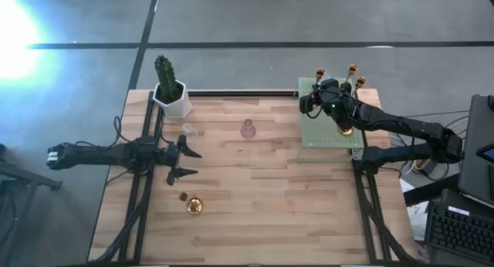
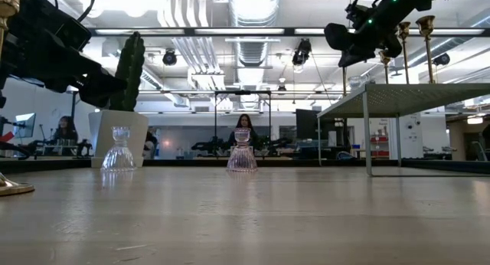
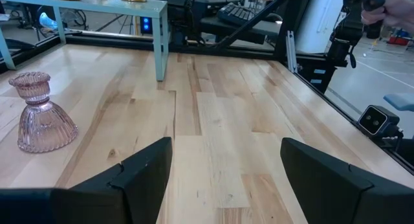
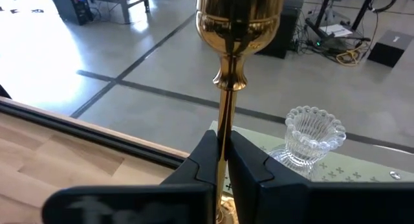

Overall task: Pick & Place candle stick holders
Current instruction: Put the top gold candle holder on the shelf, then put the pink glass candle holder on the shelf

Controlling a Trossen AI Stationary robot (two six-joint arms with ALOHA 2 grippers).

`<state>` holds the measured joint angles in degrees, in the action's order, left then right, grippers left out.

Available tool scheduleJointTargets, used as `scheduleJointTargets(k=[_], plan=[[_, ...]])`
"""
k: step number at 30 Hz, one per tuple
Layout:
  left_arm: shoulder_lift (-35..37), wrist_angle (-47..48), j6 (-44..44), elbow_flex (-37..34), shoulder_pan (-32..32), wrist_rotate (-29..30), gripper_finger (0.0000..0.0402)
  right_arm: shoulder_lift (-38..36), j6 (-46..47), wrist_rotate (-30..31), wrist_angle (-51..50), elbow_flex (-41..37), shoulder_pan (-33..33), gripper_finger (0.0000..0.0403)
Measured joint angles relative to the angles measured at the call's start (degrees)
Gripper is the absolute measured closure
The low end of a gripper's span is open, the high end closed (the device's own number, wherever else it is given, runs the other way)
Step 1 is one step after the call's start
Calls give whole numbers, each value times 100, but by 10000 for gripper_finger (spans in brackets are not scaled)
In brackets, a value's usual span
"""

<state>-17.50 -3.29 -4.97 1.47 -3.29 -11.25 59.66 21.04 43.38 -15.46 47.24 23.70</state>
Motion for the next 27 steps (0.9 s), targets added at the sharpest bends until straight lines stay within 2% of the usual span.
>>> scheduleJointTargets(k=[12, 27], plan=[[0, 0, 0, 0, 0, 0, 108, 0, -127, -151, 158, -2, -2, 339], [0, -1, 2, -1, 0, 0, 108, -2, -160, -147, 125, 61, -2, 220]])
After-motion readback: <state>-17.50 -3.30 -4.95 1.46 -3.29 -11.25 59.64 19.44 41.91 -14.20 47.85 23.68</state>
